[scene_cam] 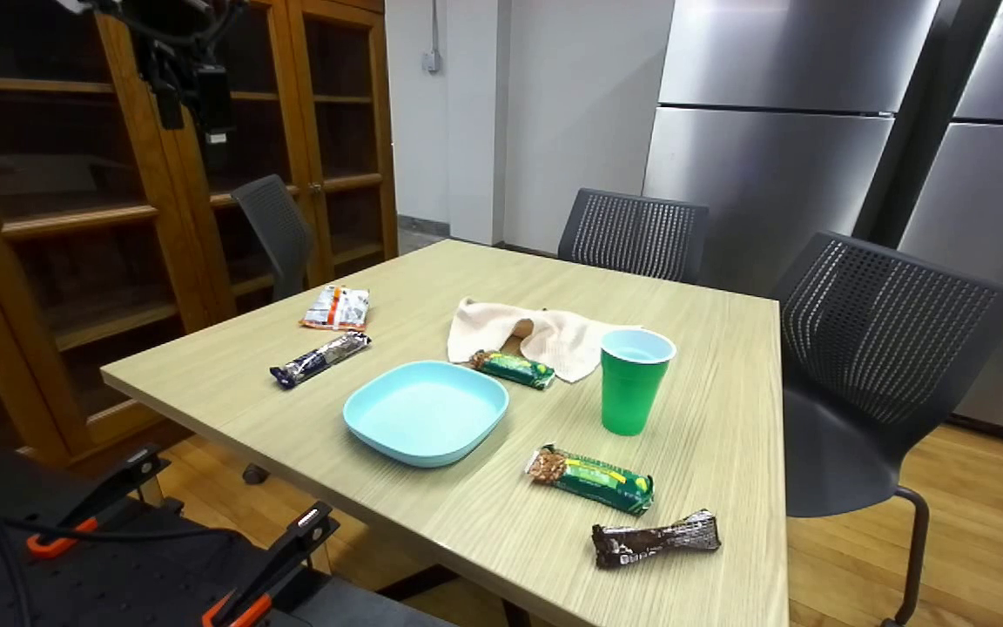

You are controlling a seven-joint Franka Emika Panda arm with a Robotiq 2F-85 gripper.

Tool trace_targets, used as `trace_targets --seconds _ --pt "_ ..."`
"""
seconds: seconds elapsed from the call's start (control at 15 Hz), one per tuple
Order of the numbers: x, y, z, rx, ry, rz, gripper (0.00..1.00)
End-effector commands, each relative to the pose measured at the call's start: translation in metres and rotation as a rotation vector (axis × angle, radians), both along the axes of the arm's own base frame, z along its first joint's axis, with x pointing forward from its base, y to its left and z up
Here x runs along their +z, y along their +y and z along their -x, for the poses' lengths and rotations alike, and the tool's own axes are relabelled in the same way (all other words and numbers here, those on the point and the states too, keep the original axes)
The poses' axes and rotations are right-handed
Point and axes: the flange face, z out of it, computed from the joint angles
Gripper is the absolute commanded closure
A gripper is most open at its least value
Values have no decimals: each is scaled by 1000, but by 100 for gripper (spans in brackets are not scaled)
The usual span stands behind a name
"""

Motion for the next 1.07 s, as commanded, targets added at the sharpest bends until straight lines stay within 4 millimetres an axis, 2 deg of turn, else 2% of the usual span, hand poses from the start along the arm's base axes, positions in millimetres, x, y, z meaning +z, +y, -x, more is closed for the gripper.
trace_targets --seconds 0.0,0.4,1.0 --pt "-31 -7 -33 -45 -1 -24 0" --pt "-94 -13 -59 -62 91 81 0" --pt "-140 -22 -95 -29 143 235 0"
